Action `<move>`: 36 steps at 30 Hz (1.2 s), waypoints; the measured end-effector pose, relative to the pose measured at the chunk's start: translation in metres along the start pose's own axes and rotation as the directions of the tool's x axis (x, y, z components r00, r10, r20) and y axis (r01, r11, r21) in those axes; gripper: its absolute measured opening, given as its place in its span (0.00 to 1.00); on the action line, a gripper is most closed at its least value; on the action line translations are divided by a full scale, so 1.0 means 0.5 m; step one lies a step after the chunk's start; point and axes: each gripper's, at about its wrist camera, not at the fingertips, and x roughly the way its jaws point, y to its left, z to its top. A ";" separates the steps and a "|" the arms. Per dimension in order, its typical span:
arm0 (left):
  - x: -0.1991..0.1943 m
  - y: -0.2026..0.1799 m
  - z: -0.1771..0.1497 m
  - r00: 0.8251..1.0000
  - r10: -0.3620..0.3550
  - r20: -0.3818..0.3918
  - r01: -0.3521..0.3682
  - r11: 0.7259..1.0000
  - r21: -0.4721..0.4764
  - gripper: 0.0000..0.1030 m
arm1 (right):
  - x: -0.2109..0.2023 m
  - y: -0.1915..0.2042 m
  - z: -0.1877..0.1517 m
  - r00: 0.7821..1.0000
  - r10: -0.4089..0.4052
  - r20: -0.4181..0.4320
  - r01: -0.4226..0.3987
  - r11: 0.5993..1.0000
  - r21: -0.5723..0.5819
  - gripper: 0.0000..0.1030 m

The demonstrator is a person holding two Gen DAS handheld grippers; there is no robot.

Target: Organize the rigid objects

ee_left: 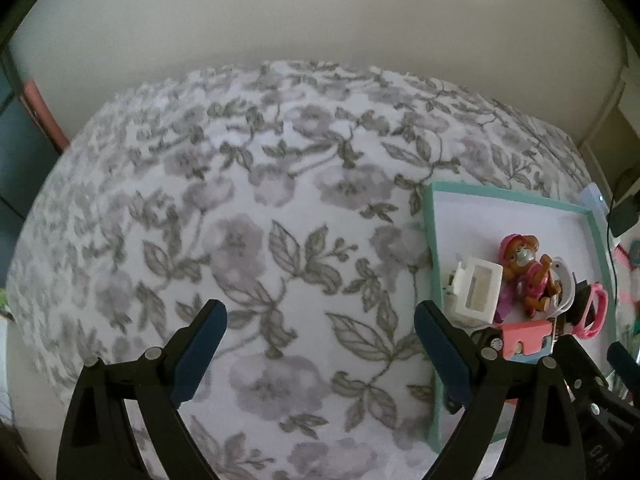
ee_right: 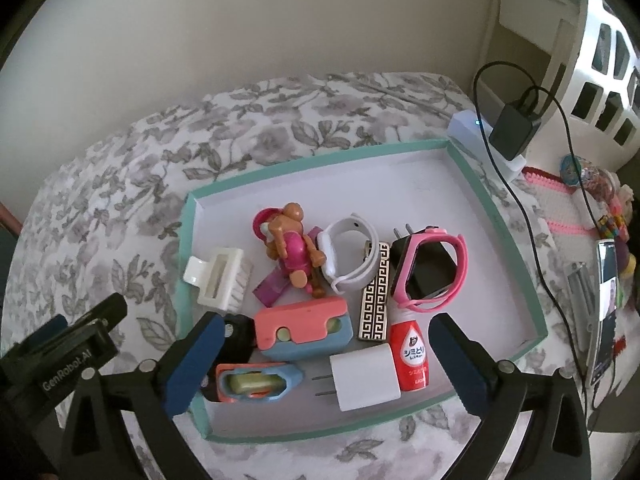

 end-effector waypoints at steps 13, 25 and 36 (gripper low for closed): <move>-0.049 0.013 -0.038 0.997 0.077 0.022 -0.078 0.997 0.015 0.92 | -0.027 0.030 -0.045 1.000 -0.002 0.007 0.002 0.998 -0.066 1.00; -0.085 0.039 -0.084 1.000 0.010 0.025 -0.011 1.000 0.027 0.92 | -0.052 0.037 -0.079 1.000 0.006 0.016 -0.005 0.997 -0.080 1.00; -0.108 0.056 -0.107 0.999 0.014 0.042 -0.015 0.999 0.034 0.92 | -0.076 0.035 -0.091 0.999 0.024 0.037 -0.021 0.997 -0.069 1.00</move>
